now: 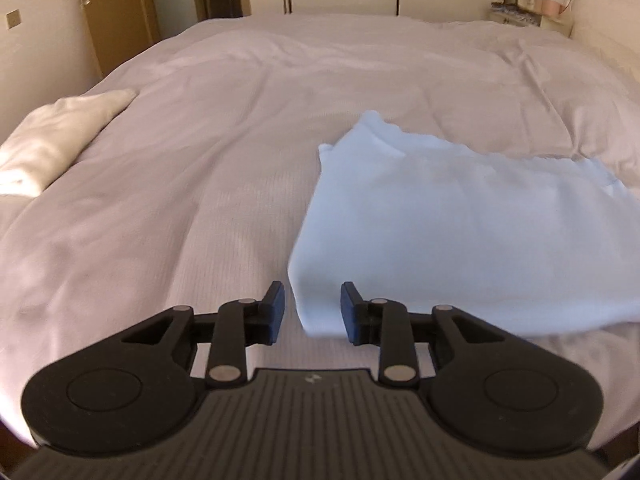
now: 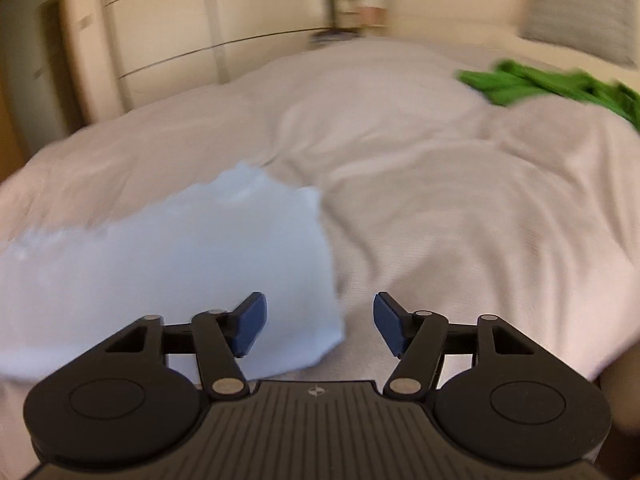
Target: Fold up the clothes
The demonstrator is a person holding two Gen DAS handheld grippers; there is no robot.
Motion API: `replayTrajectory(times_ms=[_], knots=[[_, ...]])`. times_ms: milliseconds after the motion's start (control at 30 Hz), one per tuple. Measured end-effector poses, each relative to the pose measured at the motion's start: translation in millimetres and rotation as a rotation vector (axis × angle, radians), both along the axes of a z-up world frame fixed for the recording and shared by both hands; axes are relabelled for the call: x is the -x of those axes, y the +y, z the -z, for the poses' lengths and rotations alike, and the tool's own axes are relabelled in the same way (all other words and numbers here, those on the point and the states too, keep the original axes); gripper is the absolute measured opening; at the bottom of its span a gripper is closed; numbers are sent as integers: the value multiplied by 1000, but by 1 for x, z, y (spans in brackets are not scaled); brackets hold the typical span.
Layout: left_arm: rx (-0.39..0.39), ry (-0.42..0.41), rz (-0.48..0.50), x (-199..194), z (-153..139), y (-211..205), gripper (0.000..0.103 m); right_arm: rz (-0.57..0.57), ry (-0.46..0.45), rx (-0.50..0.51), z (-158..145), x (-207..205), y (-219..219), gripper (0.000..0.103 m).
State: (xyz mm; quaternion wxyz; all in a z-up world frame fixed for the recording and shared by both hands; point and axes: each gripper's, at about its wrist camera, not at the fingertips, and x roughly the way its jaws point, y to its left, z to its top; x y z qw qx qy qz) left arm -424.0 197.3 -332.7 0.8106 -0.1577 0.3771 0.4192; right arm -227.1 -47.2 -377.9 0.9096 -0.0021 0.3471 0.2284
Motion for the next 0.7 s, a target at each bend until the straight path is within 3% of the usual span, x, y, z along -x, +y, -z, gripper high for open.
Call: replayTrajectory(times_ms=[133, 367, 700], knots=[[-20, 20, 22, 2, -18, -37, 34, -12, 122, -201, -20, 21, -24, 70], [-55, -2, 87, 9, -39, -84, 36, -53, 174, -218, -32, 50, -34, 70], [-101, -26, 129, 40, -57, -129, 39, -104, 138, -234, -56, 86, -49, 74]])
